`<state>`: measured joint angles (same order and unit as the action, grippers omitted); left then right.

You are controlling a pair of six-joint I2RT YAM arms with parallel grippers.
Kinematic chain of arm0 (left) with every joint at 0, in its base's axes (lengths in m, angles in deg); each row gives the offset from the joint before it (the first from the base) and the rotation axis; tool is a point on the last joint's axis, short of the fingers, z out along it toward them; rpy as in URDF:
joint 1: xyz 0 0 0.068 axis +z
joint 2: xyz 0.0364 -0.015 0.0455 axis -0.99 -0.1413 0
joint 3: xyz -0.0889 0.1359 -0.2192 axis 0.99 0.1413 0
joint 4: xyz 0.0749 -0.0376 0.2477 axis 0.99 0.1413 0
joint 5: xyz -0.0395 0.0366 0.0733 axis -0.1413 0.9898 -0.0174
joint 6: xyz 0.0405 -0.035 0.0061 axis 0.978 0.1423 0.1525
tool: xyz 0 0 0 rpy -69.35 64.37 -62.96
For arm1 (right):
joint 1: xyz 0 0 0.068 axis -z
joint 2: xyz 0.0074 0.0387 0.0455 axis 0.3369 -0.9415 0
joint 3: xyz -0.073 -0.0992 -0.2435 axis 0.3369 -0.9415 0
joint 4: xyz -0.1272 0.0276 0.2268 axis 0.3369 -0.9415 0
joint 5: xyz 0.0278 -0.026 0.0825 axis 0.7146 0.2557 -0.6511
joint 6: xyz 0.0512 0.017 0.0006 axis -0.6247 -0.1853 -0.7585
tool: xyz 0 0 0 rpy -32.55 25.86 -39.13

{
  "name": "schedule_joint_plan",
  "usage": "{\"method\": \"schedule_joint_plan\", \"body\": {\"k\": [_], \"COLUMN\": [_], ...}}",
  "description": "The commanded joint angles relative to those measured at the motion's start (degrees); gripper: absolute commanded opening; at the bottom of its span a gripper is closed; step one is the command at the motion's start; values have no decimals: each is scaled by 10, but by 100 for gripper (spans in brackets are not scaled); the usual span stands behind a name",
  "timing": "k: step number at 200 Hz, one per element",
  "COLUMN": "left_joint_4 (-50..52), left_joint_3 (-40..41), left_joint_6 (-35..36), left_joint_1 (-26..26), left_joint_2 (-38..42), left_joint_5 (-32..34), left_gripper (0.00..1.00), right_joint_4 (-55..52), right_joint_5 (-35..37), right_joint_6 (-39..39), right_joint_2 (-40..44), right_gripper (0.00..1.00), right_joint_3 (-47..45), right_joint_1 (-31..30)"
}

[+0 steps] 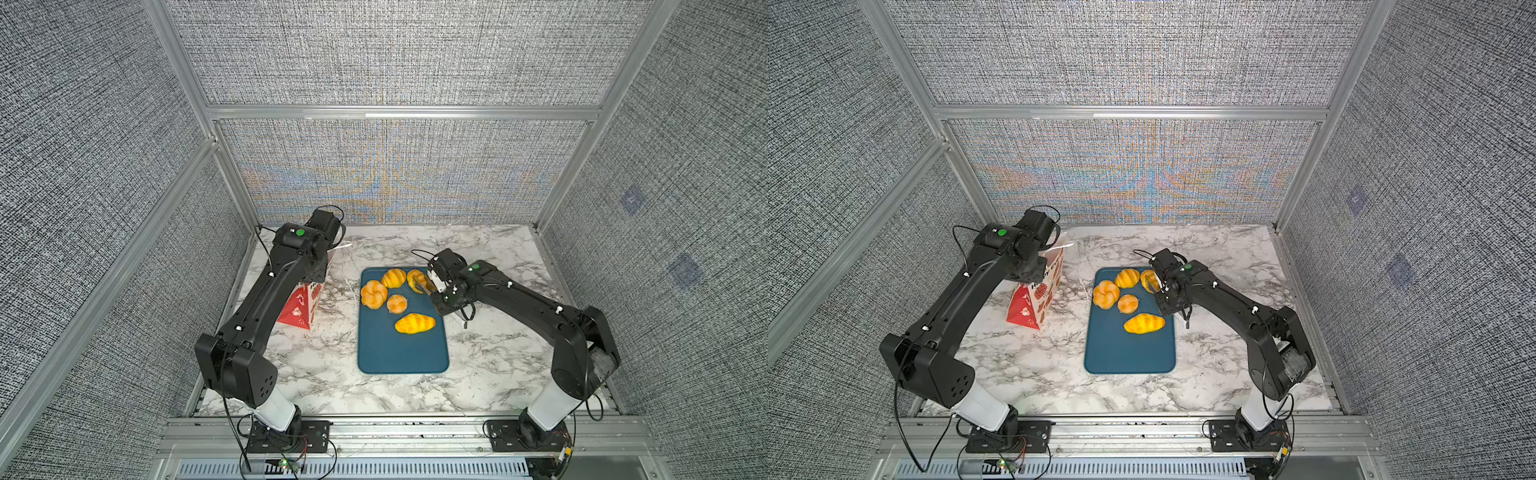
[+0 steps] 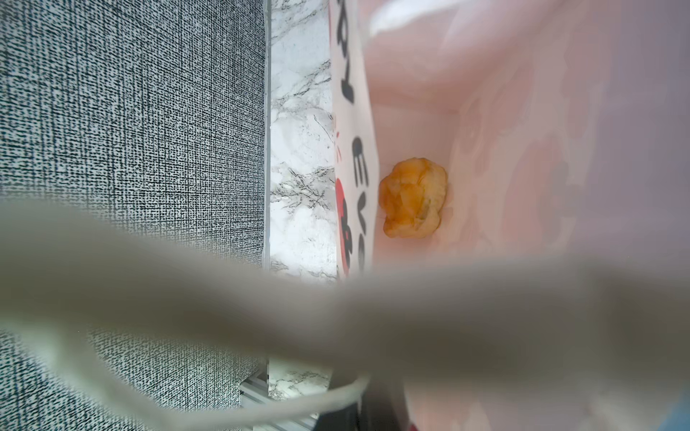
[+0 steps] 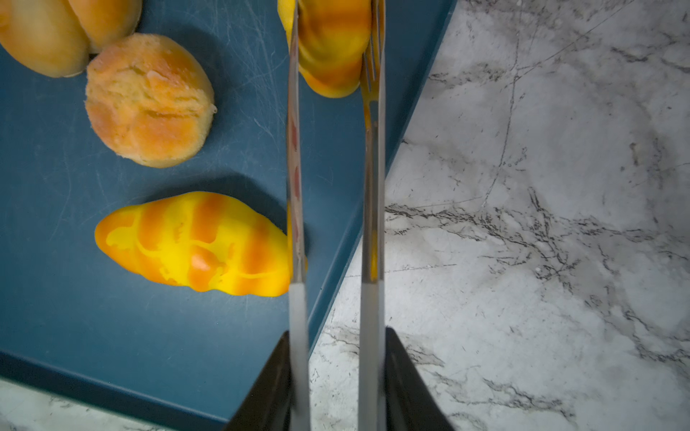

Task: Pack bread into a paper bag
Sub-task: Pick up the fake bread from the plate.

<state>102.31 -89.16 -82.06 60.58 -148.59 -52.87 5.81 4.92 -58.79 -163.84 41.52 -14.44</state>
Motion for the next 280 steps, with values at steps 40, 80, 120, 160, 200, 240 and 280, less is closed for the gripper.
{"method": "schedule_joint_plan", "body": {"k": [40, 80, 120, 160, 200, 240, 280], "left_joint_4": [9, 10, 11, 10, 8, 10, 14], "left_joint_3": [-7, -9, -10, -4, -3, -11, -8], "left_joint_6": [-4, -3, -2, 0, 4, 5, 4], "left_joint_1": [0, 0, 0, 0, 0, 0, -1], "left_joint_2": [0, -1, 1, 4, 7, 14, 23], "left_joint_5": [-3, -4, -3, -7, -12, -17, -21], "left_gripper": [2, 2, 2, 2, 2, 2, 2], "right_joint_4": [-9, -16, -30, -54, -79, -107, -135], "right_joint_5": [6, 8, 8, 17, 26, 30, 33], "right_joint_6": [0, -4, -12, -20, -32, -45, -43], "right_joint_2": [14, 20, 26, 30, 27, 22, 4], "right_gripper": [36, 36, 34, 33, 34, 34, 34], "right_joint_3": [17, 28, 50, 91, 143, 206, 278], "right_joint_1": [-1, -1, -1, -8, -27, -49, -59]}}
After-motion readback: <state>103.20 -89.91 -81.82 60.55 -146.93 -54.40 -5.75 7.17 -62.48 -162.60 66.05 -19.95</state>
